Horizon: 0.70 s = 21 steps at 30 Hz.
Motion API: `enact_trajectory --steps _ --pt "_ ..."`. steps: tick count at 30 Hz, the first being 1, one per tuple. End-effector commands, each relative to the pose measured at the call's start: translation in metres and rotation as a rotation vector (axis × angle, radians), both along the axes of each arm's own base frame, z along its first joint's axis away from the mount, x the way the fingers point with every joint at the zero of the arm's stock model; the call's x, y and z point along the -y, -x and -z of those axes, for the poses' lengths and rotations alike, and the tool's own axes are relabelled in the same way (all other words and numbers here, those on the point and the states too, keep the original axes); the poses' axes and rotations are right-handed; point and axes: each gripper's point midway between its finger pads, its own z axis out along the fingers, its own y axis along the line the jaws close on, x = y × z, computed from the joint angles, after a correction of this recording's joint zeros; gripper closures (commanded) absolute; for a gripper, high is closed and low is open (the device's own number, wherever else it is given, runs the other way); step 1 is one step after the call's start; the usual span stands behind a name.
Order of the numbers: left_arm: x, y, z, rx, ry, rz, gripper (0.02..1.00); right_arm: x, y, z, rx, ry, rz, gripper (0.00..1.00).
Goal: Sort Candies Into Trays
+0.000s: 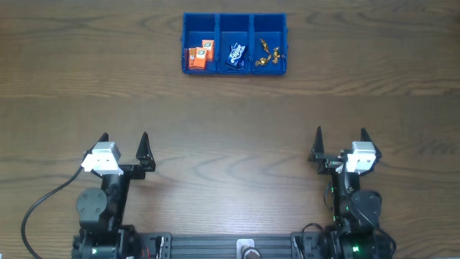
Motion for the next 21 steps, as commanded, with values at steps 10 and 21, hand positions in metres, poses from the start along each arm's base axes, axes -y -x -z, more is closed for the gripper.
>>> enact_trajectory --steps 10,21 --pt "0.002 0.0 0.016 -0.043 -0.012 0.014 0.02 0.015 0.001 0.015 -0.06 0.006 0.059 0.003" --pt "0.002 0.0 0.016 -0.043 -0.012 0.014 0.023 0.015 0.001 0.015 -0.06 0.006 0.059 0.003"
